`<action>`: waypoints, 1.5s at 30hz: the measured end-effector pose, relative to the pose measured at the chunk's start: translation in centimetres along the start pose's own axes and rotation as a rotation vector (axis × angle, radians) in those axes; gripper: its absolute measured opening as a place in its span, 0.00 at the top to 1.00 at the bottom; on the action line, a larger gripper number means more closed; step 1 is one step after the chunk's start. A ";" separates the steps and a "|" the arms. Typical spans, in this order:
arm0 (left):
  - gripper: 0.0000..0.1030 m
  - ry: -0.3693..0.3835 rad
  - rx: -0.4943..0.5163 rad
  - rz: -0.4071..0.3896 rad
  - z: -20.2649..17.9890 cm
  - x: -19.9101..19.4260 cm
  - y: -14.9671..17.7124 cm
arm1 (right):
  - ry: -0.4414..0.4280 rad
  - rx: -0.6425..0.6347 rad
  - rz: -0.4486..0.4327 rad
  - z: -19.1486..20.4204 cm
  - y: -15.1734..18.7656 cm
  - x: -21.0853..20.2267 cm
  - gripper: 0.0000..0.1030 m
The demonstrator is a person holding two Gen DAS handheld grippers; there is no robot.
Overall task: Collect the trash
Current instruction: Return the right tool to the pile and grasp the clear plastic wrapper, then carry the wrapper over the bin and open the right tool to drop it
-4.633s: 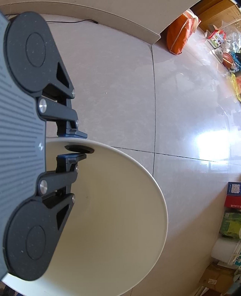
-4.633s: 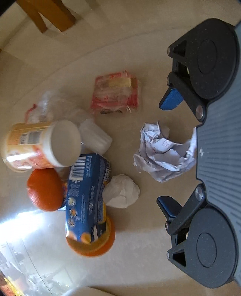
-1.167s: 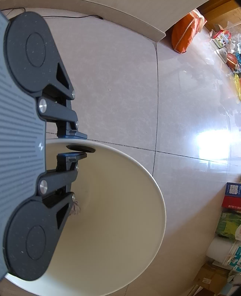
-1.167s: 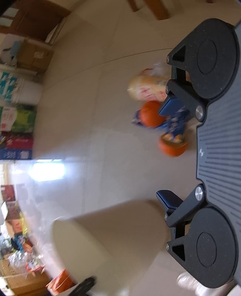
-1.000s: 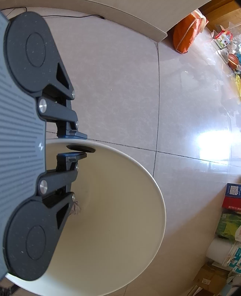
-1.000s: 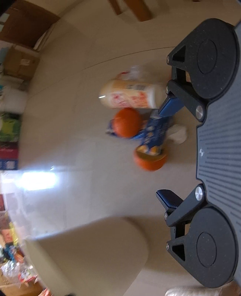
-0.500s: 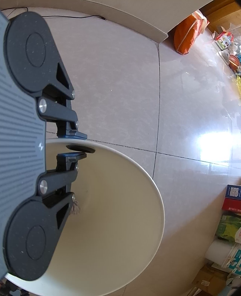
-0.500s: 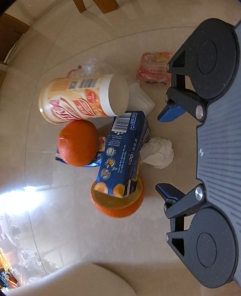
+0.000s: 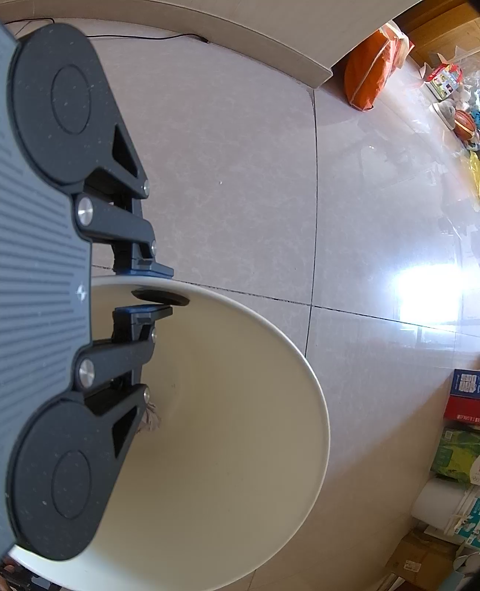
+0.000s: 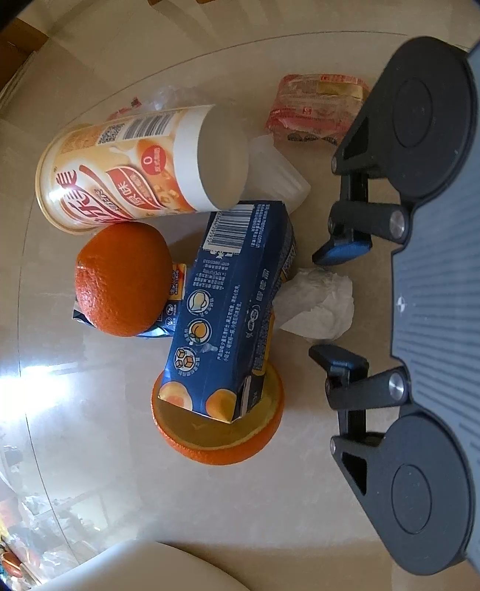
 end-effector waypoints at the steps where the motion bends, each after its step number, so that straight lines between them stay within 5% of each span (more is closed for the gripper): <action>1: 0.88 0.000 0.000 0.000 0.0 0.0 0.0 | -0.002 -0.002 0.006 0.0 0.0 0.1 0.54; 7: 0.88 0.000 0.002 -0.001 0.0 0.0 0.0 | 0.002 -0.013 0.029 0.0 -0.2 0.3 0.68; 25: 0.88 -0.002 -0.009 0.001 0.1 -0.1 -0.1 | -0.075 -0.076 0.080 4.3 -0.3 -8.7 0.69; 38: 0.88 0.005 -0.024 0.003 0.4 0.0 0.0 | -0.233 -0.336 -0.093 17.0 -10.2 -21.6 0.68; 45: 0.88 0.003 -0.019 -0.002 0.4 0.1 0.1 | -0.308 -0.455 -0.185 23.6 -14.8 -25.0 0.68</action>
Point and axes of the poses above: each gripper's, at about its wrist camera, not at the fingertips, and x roughly the way its jaws point, z to its left, y to its underside, the point moved 10 cm from there along x, roughly the way its jaws point, and after that the axes turned 9 degrees about -y, right-handed, at the moved point
